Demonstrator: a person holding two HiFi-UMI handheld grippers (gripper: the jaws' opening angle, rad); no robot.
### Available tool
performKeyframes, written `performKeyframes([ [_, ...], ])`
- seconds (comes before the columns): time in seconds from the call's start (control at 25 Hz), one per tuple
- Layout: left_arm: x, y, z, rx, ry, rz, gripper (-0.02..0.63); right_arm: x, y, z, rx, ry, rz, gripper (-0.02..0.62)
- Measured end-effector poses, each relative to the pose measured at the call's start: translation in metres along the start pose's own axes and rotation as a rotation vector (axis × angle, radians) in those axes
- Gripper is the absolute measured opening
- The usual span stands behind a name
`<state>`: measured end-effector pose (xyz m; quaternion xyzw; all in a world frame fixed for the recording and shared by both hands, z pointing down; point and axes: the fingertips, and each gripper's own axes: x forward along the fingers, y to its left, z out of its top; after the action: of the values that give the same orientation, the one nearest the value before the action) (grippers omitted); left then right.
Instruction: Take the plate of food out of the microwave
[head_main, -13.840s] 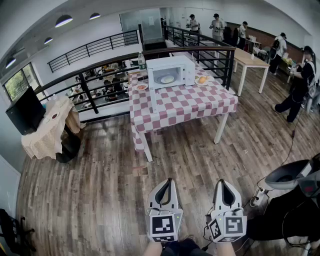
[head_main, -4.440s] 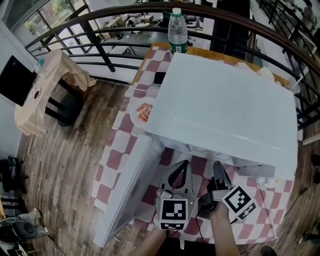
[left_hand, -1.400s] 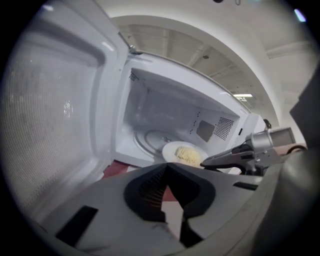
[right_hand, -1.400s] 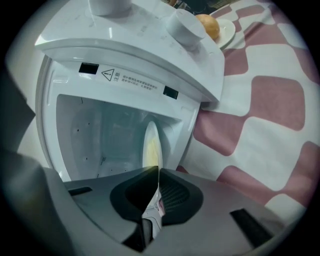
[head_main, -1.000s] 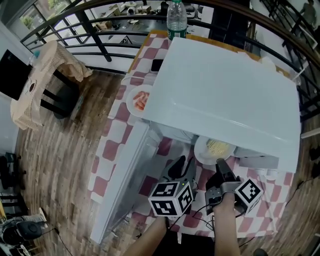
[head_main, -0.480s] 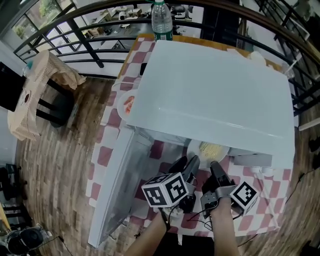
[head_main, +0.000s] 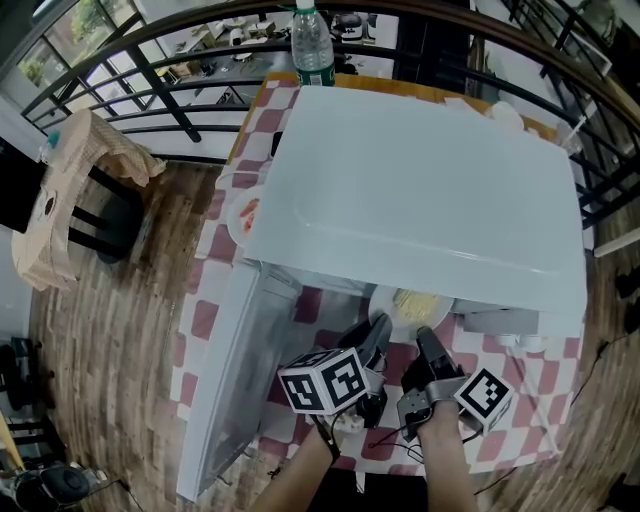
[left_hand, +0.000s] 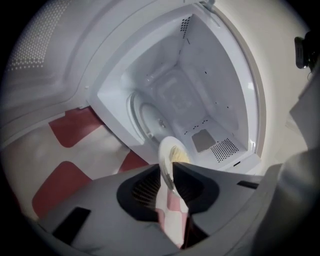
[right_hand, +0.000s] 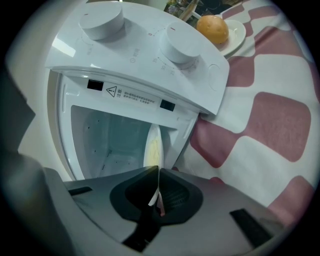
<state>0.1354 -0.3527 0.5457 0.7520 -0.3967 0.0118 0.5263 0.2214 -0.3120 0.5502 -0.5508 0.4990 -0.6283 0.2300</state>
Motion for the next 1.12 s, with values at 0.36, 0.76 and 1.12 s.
performKeyframes([
  [0.36,-0.017,-0.007,0.001,-0.004,-0.043,-0.061,0.079,-0.009,0.004,-0.01,-0.023,-0.008,0.022,0.026],
  [0.76,-0.04,-0.012,-0.008,-0.012,-0.043,-0.091,0.092,-0.028,0.013,-0.022,-0.084,-0.049,0.011,0.025],
  [1.12,-0.059,-0.021,-0.019,0.01,-0.033,-0.116,0.094,-0.05,0.015,-0.032,-0.093,-0.086,0.015,0.025],
])
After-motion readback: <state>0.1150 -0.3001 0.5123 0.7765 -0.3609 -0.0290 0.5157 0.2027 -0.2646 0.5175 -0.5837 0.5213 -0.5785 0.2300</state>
